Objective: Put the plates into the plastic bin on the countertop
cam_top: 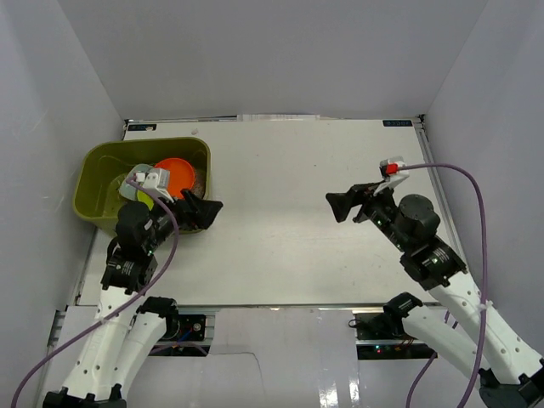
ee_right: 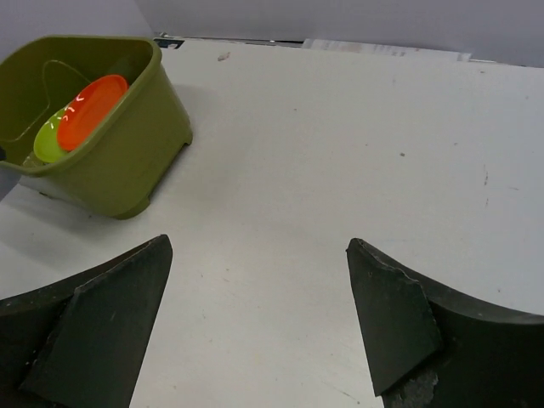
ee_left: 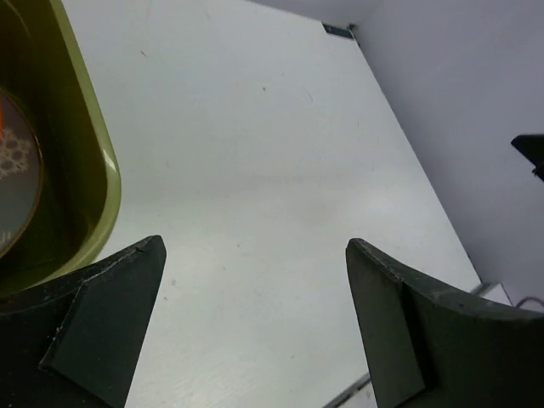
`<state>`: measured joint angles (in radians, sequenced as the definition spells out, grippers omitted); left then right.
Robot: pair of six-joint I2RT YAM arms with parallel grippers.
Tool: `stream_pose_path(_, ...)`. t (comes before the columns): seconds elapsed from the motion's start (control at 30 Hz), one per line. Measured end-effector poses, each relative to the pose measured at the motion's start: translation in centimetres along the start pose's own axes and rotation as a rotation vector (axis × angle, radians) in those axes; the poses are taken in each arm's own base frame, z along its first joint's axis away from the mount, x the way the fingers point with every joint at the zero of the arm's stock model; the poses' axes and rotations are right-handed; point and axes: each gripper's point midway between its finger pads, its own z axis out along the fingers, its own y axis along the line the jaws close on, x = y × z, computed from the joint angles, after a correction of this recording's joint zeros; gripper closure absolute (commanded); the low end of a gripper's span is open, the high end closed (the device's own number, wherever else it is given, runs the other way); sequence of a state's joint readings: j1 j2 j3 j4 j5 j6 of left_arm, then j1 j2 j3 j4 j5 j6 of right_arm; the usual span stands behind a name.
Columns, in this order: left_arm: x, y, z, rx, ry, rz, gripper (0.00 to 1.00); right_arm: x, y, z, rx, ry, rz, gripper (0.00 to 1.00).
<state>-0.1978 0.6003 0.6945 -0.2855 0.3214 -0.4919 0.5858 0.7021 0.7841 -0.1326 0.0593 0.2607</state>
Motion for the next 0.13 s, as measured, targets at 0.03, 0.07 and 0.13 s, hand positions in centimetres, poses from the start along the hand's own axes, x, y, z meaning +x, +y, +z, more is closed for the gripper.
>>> stream_pose_path(0.03,1.0,0.0,-0.2,0.015,0.026,0.003,0.02,0.2,-0.3,-0.6,0.007,-0.018,-0.002,0.10)
stream_pose_path(0.07,1.5,-0.1,-0.3,0.031,0.040,0.008,0.02,0.8,-0.5,-1.1,0.013,-0.022,-0.001,0.10)
stream_pose_path(0.13,1.6,-0.7,-0.4,0.065,0.044,0.019,0.02,1.5,-0.7,-1.7,0.014,-0.027,0.000,0.10)
